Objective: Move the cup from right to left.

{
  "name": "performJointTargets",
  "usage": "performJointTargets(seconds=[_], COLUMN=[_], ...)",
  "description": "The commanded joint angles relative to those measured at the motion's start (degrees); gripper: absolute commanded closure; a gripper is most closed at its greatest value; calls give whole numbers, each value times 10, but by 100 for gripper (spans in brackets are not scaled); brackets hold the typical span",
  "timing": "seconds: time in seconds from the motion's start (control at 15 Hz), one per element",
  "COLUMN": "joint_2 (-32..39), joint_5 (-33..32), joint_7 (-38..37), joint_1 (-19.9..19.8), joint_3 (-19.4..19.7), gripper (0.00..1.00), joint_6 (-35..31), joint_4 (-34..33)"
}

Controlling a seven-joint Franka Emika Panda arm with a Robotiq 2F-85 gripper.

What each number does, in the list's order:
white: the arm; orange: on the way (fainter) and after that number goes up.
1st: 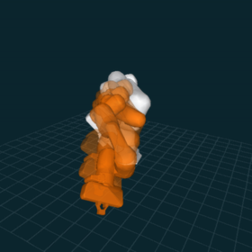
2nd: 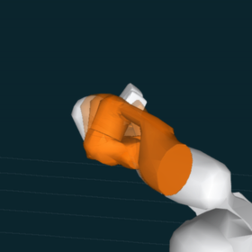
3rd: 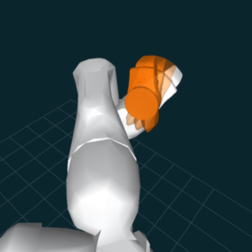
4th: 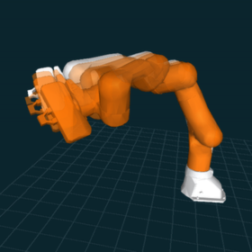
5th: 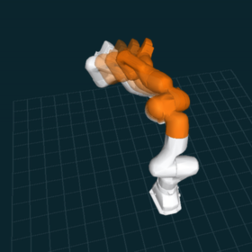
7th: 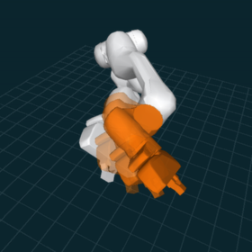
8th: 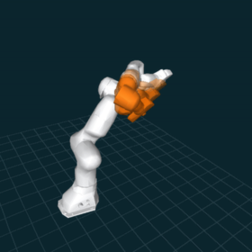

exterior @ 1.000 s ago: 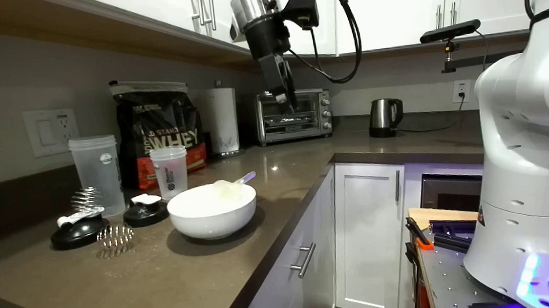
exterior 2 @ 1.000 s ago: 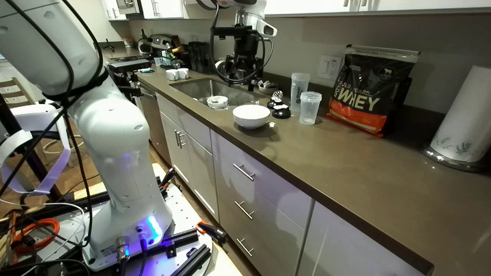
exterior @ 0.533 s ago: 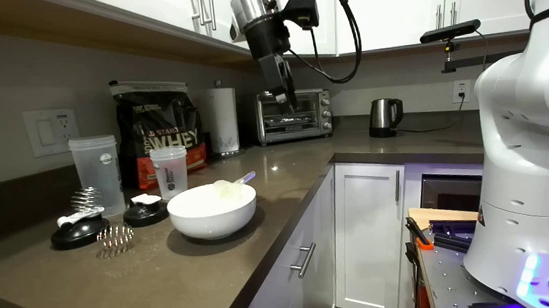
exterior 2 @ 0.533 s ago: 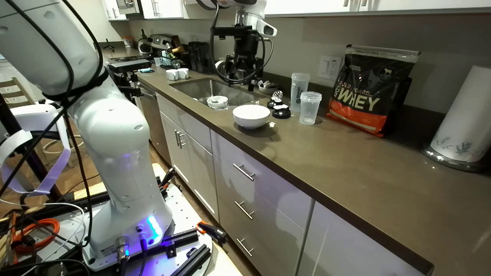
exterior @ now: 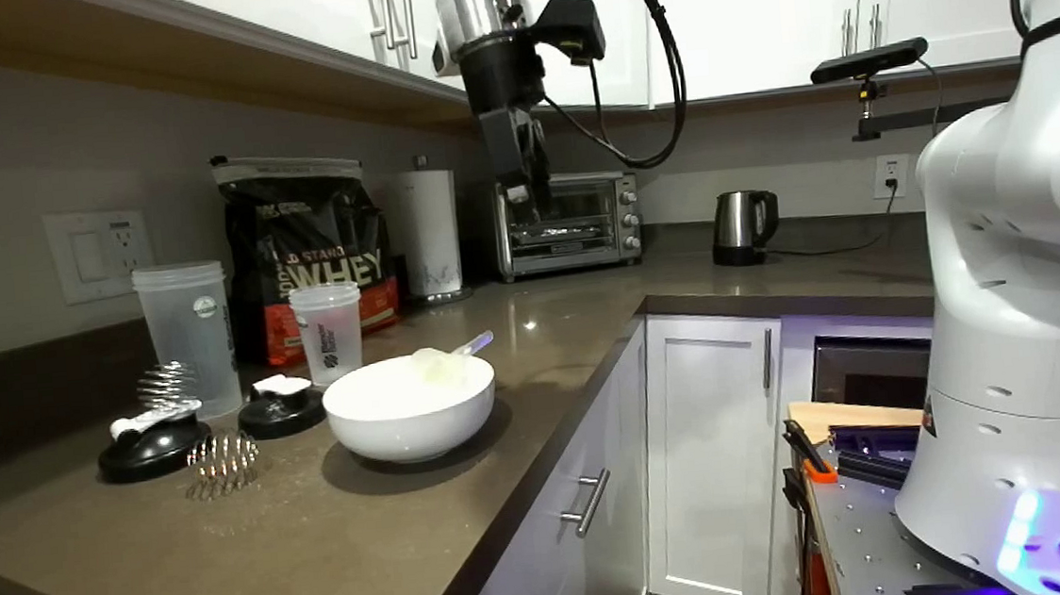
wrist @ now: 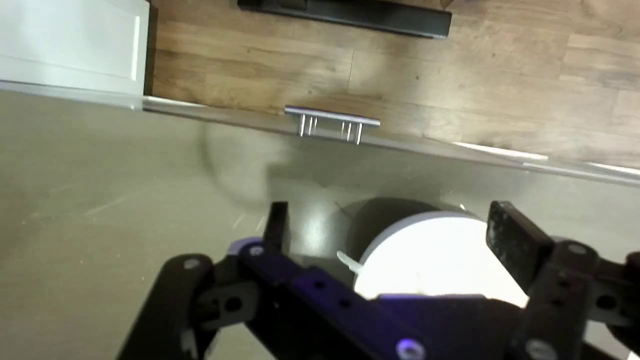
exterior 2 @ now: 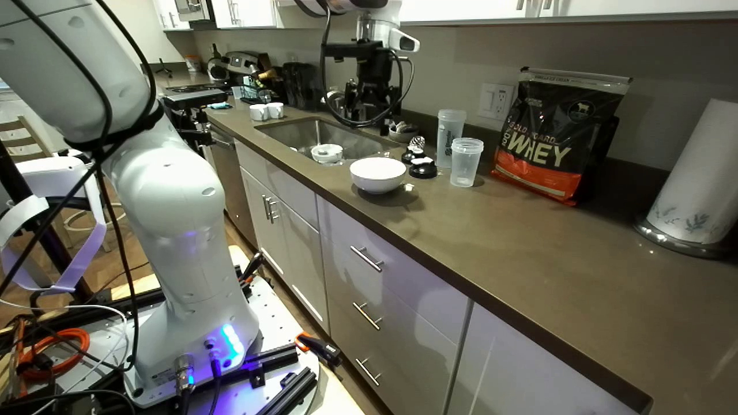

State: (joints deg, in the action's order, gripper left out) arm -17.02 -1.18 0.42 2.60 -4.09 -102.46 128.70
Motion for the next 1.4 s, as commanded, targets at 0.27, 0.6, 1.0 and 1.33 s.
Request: performJointTargets(seconds=[0.27,0.6,1.0,1.33], joint_2=[67,120,213,288], joint_5=[-5,-9,-34,-41], joint_7=[-108,-198,-324,-391], joint_1=[-9,-31,-43,-14], joint_3=[-2,15,39,70], gripper=[0,0,0,0], joint_6=[-240,-397,-529,-557], joint_4=[-10,-21,-55,-114])
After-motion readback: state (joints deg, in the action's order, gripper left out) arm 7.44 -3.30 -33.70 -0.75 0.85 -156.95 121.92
